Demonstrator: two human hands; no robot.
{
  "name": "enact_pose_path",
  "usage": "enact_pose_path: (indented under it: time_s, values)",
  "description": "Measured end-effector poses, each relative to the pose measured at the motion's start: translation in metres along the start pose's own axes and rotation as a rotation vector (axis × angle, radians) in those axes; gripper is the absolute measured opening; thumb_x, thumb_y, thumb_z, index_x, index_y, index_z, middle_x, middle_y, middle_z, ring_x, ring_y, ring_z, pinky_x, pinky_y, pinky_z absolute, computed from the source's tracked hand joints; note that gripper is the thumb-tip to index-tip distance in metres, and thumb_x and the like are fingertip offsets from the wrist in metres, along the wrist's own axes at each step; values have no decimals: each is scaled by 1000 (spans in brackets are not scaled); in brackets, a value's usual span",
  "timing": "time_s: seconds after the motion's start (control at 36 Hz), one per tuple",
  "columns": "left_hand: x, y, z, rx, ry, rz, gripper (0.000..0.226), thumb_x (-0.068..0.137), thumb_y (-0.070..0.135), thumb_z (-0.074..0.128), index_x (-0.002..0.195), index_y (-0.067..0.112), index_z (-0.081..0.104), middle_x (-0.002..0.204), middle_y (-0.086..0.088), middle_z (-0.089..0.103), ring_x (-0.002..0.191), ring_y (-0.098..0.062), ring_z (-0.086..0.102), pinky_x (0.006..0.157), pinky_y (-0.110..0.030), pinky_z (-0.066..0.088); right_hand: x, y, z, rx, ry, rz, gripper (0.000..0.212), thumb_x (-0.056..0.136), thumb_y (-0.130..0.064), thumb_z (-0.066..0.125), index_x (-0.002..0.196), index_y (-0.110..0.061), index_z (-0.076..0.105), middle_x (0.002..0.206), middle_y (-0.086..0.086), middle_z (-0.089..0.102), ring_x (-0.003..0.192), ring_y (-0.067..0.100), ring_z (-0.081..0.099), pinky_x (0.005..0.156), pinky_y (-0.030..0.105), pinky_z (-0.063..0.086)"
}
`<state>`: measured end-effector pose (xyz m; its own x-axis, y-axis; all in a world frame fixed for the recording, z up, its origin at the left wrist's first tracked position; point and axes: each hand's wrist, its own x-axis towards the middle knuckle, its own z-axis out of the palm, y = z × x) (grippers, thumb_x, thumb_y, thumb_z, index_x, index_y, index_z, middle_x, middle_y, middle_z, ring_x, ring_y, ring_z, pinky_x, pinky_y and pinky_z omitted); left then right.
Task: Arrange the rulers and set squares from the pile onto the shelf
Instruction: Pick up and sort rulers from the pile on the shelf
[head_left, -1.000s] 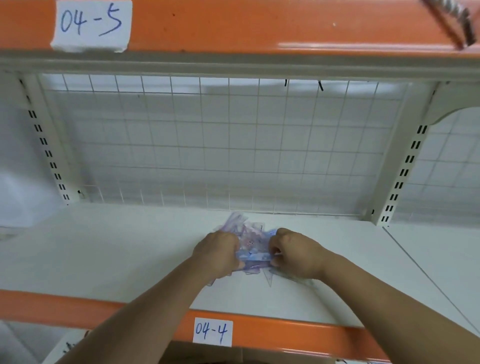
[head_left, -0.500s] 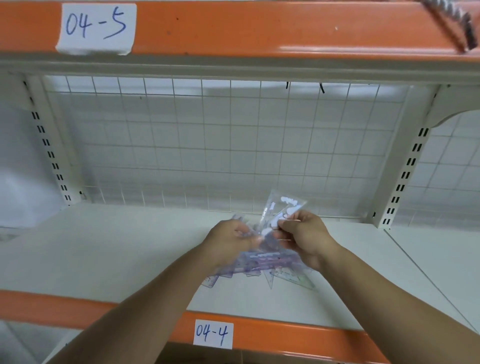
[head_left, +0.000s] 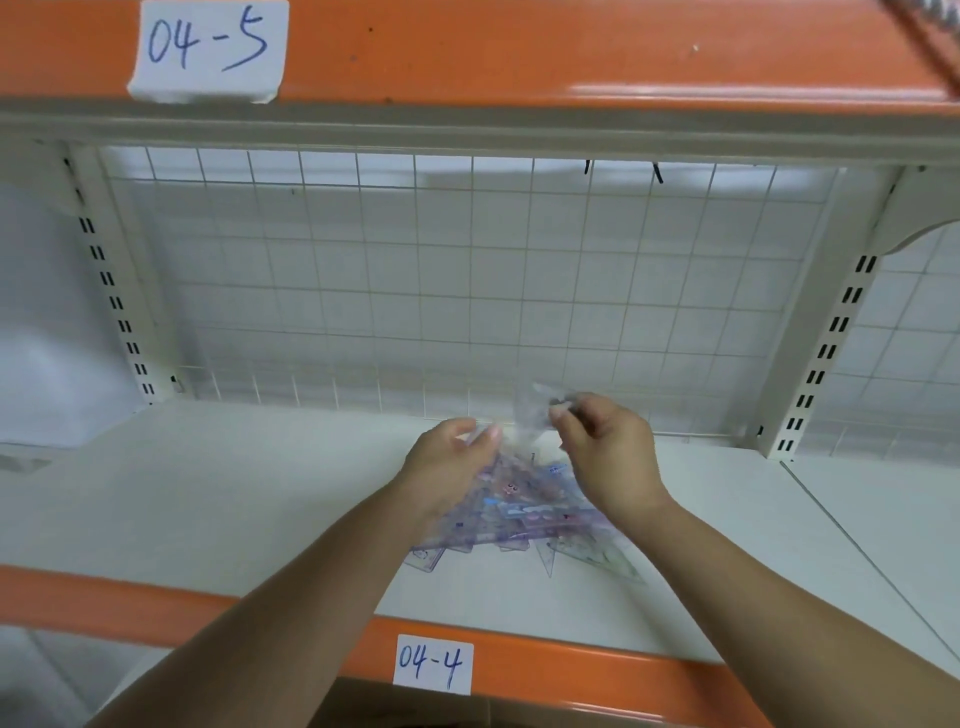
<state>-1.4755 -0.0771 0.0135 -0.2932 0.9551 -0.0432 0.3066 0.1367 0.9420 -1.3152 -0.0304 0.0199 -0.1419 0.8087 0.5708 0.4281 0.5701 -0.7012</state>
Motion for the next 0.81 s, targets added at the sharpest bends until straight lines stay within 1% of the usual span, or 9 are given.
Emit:
enact_pose_path:
  time_s: [0.08, 0.17, 0.22, 0.28, 0.39, 0.44, 0.5, 0.69, 0.81]
  values:
    - [-4, 14, 0, -262, -136, -116, 63, 86, 71, 34, 107, 18, 60, 107, -7, 64, 97, -22, 61, 91, -36, 50, 3, 11, 2, -619, 132, -635, 26, 82, -17, 48, 87, -15, 74, 68, 3, 65, 57, 26, 60, 43, 25, 43]
    - [-7, 18, 3, -406, -201, -77, 43, 98, 47, 44, 104, 9, 63, 84, -7, 69, 73, -18, 64, 72, -28, 52, -1, 13, 6, -716, 126, -837, 29, 85, -14, 46, 87, -15, 75, 68, 0, 62, 56, 23, 56, 42, 24, 38]
    - [-8, 16, 5, -355, -128, -50, 18, 100, 21, 49, 96, 10, 62, 70, -2, 62, 56, -10, 58, 58, -21, 51, -2, 14, 6, -684, 76, -851, 29, 88, -18, 46, 88, -15, 75, 72, 1, 63, 60, 24, 55, 42, 25, 38]
    - [-5, 12, 6, -296, -71, -63, 23, 101, 12, 45, 84, 14, 61, 70, -2, 58, 53, -10, 54, 54, -19, 50, -3, 17, 5, -646, -18, -828, 27, 83, -25, 50, 92, -13, 73, 83, 4, 65, 66, 25, 57, 41, 25, 40]
    - [0, 2, -1, -80, -50, -54, 29, 103, 18, 40, 78, 16, 56, 76, -2, 52, 54, -11, 46, 61, -24, 45, 1, 22, -6, -650, -114, -711, 43, 76, -36, 64, 108, -6, 67, 100, 12, 66, 73, 30, 62, 49, 31, 51]
    - [2, -2, -4, 55, -72, -37, 30, 103, 22, 38, 80, 16, 55, 79, -4, 51, 59, -13, 47, 67, -28, 43, 3, 24, -10, -656, -170, -669, 53, 63, -24, 84, 108, -3, 67, 98, 12, 68, 73, 32, 63, 51, 33, 54]
    - [2, -3, -4, 124, -72, -16, 28, 103, 23, 37, 83, 15, 55, 80, -3, 50, 65, -15, 46, 69, -28, 42, 5, 26, -10, -666, -241, -649, 50, 56, -14, 89, 101, -4, 70, 86, 9, 68, 67, 30, 62, 46, 32, 53]
    - [-2, -5, -3, 189, -60, -17, 26, 102, 21, 39, 99, 4, 58, 94, -5, 53, 81, -19, 52, 75, -27, 45, -4, 31, -10, -651, -331, -571, 36, 68, -9, 78, 103, -3, 68, 79, 10, 64, 69, 33, 63, 44, 38, 53]
    - [-6, -5, -1, 157, -72, -1, 21, 101, 18, 42, 96, 7, 59, 86, -3, 54, 68, -11, 52, 65, -19, 46, -9, 27, -15, -715, -391, -506, 29, 88, -15, 60, 114, -5, 62, 95, 12, 61, 87, 35, 59, 63, 42, 54]
